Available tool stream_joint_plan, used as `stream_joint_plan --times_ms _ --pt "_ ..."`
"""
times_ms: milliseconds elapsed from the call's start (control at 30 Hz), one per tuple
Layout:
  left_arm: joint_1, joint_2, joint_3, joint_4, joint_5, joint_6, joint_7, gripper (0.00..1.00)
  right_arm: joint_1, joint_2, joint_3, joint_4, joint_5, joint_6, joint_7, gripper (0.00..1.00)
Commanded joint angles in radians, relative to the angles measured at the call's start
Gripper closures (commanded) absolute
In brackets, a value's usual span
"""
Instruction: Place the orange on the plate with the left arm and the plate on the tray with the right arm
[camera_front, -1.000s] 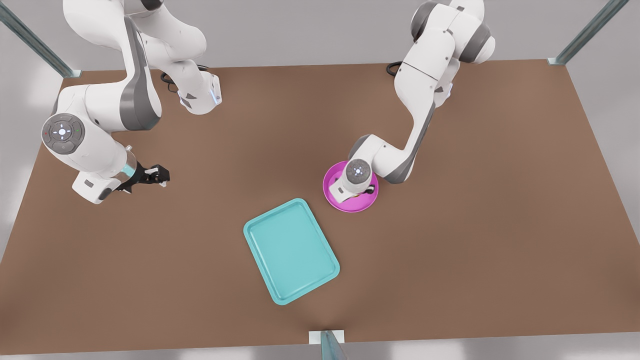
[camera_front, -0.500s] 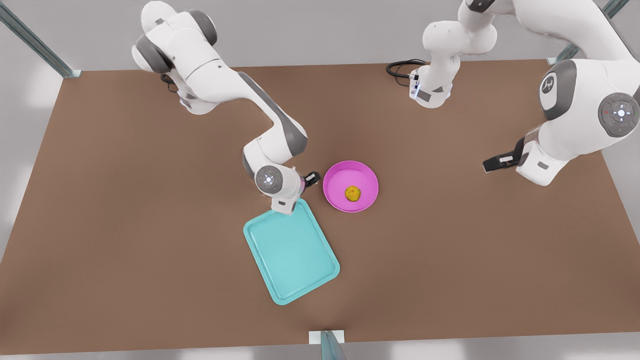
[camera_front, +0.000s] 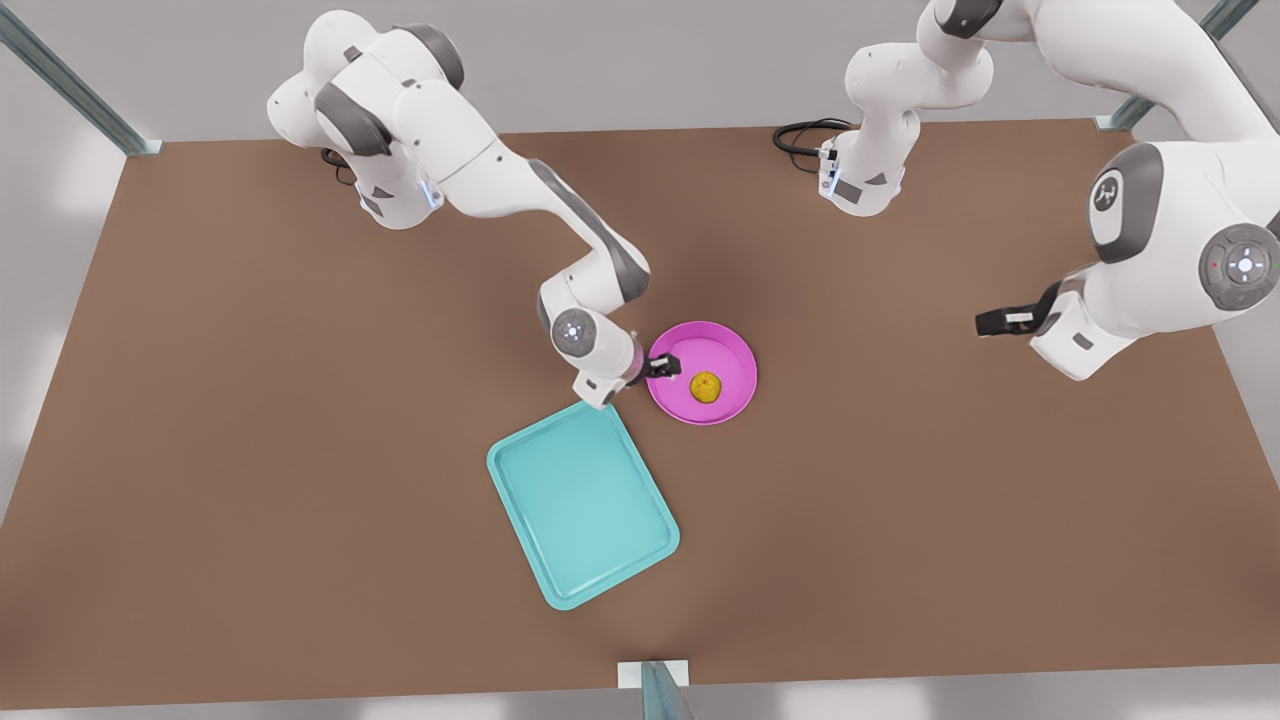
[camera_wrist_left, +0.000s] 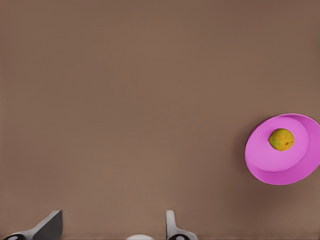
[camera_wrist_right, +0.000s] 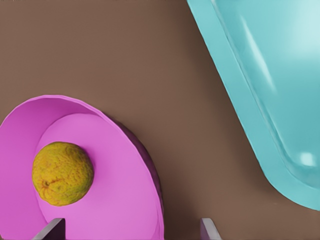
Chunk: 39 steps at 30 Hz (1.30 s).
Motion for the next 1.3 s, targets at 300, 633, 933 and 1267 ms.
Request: stream_joint_plan --times_ms 300,633,933,1267 --pt "0.0 -0.001 0.003 -0.001 0.001 -0.012 0.131 0.0 0.026 0.084 0.0 0.034 0.003 0.062 0.204 0.0" --pt "-0.001 -0.001 0.003 -0.001 0.002 -0.01 0.131 0.0 0.02 0.089 0.002 0.036 0.001 0.05 0.182 0.68" --pt "0.0 -0.001 0.003 0.0 0.001 -0.01 0.131 0.0 0.018 0.076 0.003 0.054 0.003 0.051 0.182 0.79" --pt "-0.002 -0.001 0.003 0.0 0.002 -0.01 0.131 0.0 -0.057 0.027 0.003 0.194 0.004 0.051 0.168 0.79"
